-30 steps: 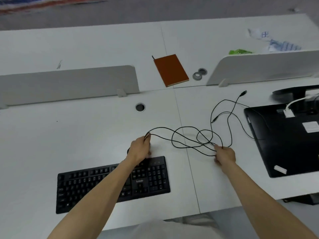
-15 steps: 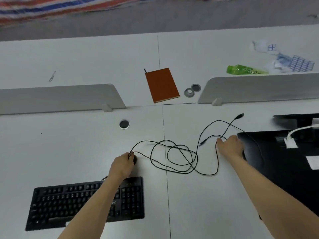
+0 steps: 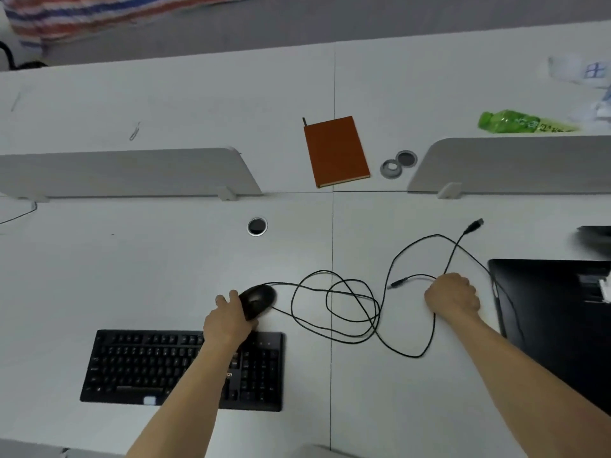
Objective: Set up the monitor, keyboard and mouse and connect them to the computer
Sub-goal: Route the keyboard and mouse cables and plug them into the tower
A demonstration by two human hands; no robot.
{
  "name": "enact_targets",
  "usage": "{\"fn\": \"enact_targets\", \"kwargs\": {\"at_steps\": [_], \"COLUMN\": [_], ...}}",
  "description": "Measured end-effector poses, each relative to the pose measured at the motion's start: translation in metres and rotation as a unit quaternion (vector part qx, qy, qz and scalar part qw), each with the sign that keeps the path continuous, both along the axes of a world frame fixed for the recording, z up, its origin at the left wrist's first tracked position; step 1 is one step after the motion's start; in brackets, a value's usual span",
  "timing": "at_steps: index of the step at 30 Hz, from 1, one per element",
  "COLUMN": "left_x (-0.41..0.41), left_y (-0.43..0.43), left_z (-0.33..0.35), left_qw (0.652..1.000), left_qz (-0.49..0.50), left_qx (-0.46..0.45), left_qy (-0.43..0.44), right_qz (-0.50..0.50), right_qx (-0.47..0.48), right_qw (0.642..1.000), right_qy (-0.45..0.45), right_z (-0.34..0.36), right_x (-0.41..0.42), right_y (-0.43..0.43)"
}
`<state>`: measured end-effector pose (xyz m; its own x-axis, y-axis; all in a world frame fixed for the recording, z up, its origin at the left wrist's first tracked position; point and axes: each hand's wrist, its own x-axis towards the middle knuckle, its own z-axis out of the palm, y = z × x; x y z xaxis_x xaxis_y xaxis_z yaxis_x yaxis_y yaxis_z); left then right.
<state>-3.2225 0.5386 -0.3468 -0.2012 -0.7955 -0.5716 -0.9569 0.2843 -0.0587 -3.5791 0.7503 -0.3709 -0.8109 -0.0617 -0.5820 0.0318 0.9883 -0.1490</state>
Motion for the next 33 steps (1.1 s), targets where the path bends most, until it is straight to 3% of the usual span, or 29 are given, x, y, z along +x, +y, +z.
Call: {"fn": "enact_targets", "kwargs": {"at_steps": [5,7,10,13,19,25,29,33], "left_x": [0.004,0.006,0.01,0.006,-0.022,-0.057,-0.088,-0.127], "left_y": [-0.004,-0.003,0.005,0.013,0.017,0.063,0.101,0.152], "left_z": [0.012,0.022,0.047,0.073,0.142,0.202,0.235,0.271], "left_qw": [0.988,0.977,0.951,0.92,0.915,0.9,0.886,0.876], "left_qz": [0.007,0.0,0.031,0.057,-0.002,-0.09,-0.129,-0.139], "left_qx": [-0.016,-0.018,0.001,-0.004,0.083,0.121,0.127,0.145], "left_qy": [0.155,0.213,0.308,0.388,0.394,0.41,0.426,0.439], "right_qz": [-0.154,-0.268,-0.272,-0.355,-0.327,-0.351,-0.373,-0.373], "right_qx": [-0.169,-0.256,-0.28,-0.414,-0.455,-0.483,-0.486,-0.488], "right_qw": [0.973,0.929,0.92,0.838,0.803,0.732,0.695,0.683], "right_qy": [0.007,0.018,-0.025,0.022,0.203,0.328,0.377,0.395], "right_z": [0.014,0.025,0.058,0.098,0.186,0.254,0.282,0.303], "right_x": [0.03,0.038,0.062,0.086,0.106,0.112,0.104,0.087], "right_y": [0.016,0.02,0.028,0.043,0.097,0.161,0.219,0.279]}}
